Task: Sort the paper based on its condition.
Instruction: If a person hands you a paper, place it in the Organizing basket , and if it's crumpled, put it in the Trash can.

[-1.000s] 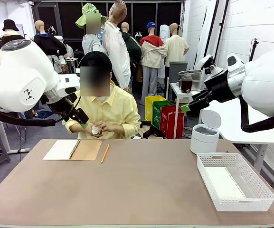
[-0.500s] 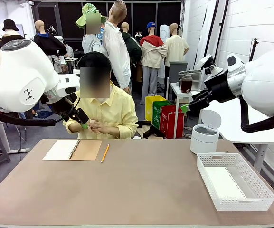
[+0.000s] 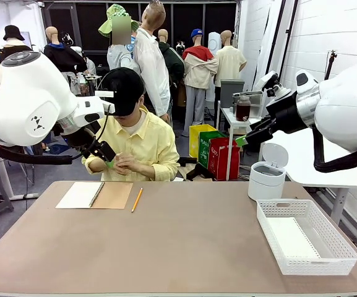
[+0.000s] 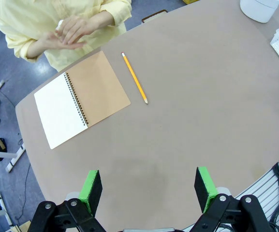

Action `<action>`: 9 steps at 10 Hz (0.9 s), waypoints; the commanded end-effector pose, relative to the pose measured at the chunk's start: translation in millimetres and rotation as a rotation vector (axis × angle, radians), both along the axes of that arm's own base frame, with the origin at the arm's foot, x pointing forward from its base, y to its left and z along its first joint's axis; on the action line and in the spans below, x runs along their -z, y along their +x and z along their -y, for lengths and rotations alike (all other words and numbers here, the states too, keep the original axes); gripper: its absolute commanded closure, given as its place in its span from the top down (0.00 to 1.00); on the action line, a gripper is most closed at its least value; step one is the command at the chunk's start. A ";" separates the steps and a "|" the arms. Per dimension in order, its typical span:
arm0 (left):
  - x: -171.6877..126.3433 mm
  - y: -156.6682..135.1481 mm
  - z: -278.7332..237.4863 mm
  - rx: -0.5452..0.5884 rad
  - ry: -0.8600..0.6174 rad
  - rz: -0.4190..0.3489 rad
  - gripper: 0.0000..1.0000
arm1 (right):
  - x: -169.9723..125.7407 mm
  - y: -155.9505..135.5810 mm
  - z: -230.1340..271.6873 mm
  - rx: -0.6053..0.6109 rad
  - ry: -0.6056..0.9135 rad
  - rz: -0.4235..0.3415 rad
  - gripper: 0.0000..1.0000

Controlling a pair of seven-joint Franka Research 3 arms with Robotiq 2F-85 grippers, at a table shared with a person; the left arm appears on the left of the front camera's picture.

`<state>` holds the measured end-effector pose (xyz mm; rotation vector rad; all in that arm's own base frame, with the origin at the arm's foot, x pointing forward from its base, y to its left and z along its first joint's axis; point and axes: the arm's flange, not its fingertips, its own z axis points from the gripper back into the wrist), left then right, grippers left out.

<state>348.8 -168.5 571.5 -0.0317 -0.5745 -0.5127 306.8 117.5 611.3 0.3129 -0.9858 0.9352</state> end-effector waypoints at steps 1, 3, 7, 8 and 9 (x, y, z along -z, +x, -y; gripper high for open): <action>-0.3 -0.3 -0.7 0.005 0.005 0.003 1.00 | 2.3 2.2 0.9 -0.011 -0.005 0.005 1.00; -0.3 -0.3 -0.7 0.005 0.005 0.003 1.00 | 2.3 2.2 0.9 -0.011 -0.005 0.005 1.00; -0.3 -0.3 -0.7 0.005 0.005 0.003 1.00 | 2.3 2.2 0.9 -0.011 -0.005 0.005 1.00; -0.3 -0.3 -0.7 0.005 0.005 0.003 1.00 | 2.3 2.2 0.9 -0.011 -0.005 0.005 1.00; -0.3 -0.3 -0.7 0.005 0.005 0.003 1.00 | 2.3 2.2 0.9 -0.011 -0.005 0.005 1.00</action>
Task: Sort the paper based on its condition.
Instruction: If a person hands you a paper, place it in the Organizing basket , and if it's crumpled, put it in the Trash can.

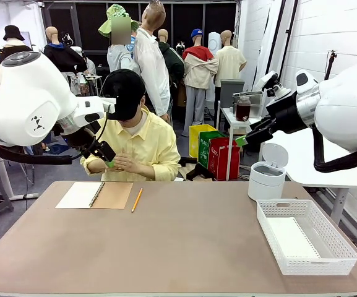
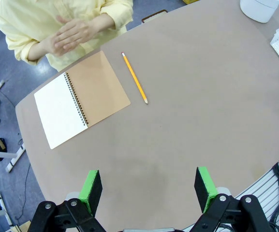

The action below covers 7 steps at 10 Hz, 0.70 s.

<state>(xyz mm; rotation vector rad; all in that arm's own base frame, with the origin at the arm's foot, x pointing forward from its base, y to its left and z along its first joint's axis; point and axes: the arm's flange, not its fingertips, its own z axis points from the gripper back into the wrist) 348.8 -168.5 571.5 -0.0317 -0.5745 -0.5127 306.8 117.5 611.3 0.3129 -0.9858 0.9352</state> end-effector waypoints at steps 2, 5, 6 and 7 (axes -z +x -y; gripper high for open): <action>-0.3 -0.3 -0.7 0.005 0.005 0.003 1.00 | 2.3 2.2 0.9 -0.011 -0.005 0.005 1.00; -0.3 -0.3 -0.7 0.005 0.005 0.003 1.00 | 2.3 2.2 0.9 -0.011 -0.005 0.005 1.00; -0.3 -0.3 -0.7 0.005 0.005 0.003 1.00 | 2.3 2.2 0.9 -0.011 -0.005 0.005 1.00; -0.3 -0.3 -0.7 0.005 0.005 0.003 1.00 | 2.3 2.2 0.9 -0.011 -0.005 0.005 1.00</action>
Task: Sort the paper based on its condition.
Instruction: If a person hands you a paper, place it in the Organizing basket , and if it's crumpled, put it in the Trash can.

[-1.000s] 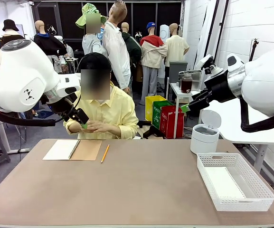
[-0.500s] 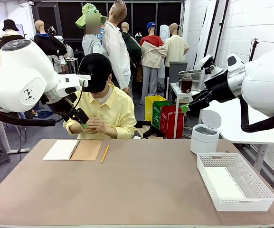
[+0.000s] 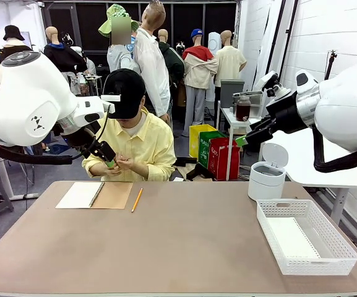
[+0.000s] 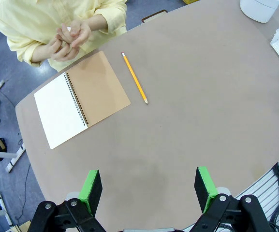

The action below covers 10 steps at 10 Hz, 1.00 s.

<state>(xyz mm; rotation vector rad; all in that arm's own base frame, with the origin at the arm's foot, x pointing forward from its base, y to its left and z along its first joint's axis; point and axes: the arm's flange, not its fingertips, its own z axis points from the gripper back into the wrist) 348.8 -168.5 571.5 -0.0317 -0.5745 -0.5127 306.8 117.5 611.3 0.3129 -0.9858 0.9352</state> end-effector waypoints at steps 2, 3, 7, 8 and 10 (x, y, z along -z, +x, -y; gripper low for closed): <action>-0.3 -0.3 -0.7 0.005 0.005 0.003 1.00 | 2.3 2.2 0.9 -0.011 -0.005 0.005 1.00; -0.3 -0.3 -0.7 0.005 0.005 0.003 1.00 | 2.3 2.2 0.9 -0.011 -0.005 0.005 1.00; -0.3 -0.3 -0.7 0.005 0.005 0.003 1.00 | 2.3 2.2 0.9 -0.011 -0.005 0.005 1.00; -0.3 -0.3 -0.7 0.005 0.005 0.003 1.00 | 2.3 2.2 0.9 -0.011 -0.005 0.005 1.00; -0.3 -0.3 -0.7 0.005 0.005 0.003 1.00 | 2.3 2.2 0.9 -0.011 -0.005 0.005 1.00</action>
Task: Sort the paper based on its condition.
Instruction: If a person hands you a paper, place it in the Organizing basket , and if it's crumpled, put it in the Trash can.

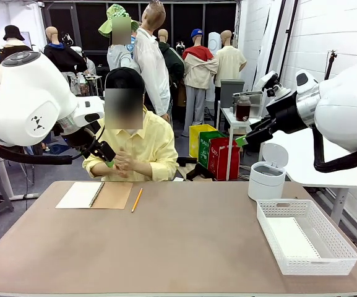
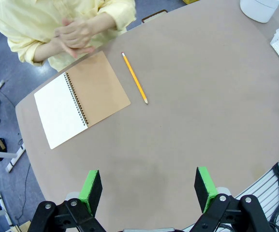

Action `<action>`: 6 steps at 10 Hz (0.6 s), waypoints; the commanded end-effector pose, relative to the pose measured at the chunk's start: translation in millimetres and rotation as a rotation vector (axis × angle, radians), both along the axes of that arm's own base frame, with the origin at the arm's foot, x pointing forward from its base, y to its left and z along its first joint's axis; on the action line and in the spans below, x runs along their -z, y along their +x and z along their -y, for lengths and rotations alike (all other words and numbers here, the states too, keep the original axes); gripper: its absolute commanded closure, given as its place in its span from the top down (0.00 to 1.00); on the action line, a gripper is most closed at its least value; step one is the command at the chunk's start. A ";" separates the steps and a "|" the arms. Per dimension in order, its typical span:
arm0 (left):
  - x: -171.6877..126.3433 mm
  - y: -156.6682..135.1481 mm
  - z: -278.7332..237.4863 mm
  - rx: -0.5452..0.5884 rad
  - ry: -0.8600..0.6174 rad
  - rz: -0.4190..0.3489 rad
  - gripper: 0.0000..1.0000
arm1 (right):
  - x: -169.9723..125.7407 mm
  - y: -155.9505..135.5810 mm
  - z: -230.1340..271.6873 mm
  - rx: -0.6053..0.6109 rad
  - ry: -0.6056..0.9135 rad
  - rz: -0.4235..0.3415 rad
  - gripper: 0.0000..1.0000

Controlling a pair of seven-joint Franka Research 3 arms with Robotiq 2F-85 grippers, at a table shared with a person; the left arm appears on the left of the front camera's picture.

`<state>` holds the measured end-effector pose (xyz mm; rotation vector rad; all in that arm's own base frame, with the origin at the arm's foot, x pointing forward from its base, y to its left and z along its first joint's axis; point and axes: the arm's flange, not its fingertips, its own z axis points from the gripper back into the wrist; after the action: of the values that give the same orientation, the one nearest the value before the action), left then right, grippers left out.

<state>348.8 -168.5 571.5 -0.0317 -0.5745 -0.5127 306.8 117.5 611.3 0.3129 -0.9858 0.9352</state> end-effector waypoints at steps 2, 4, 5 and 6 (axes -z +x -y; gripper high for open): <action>-0.3 -0.3 -0.7 0.005 0.005 0.003 1.00 | 2.3 2.2 0.9 -0.011 -0.005 0.005 1.00; -0.3 -0.3 -0.7 0.005 0.005 0.003 1.00 | 2.3 2.2 0.9 -0.011 -0.005 0.005 1.00; -0.3 -0.3 -0.7 0.005 0.005 0.003 1.00 | 2.3 2.2 0.9 -0.011 -0.005 0.005 1.00; -0.3 -0.3 -0.7 0.005 0.005 0.003 1.00 | 2.3 2.2 0.9 -0.011 -0.005 0.005 1.00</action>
<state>348.8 -168.5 571.5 -0.0317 -0.5745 -0.5127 306.8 117.5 611.3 0.3129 -0.9858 0.9352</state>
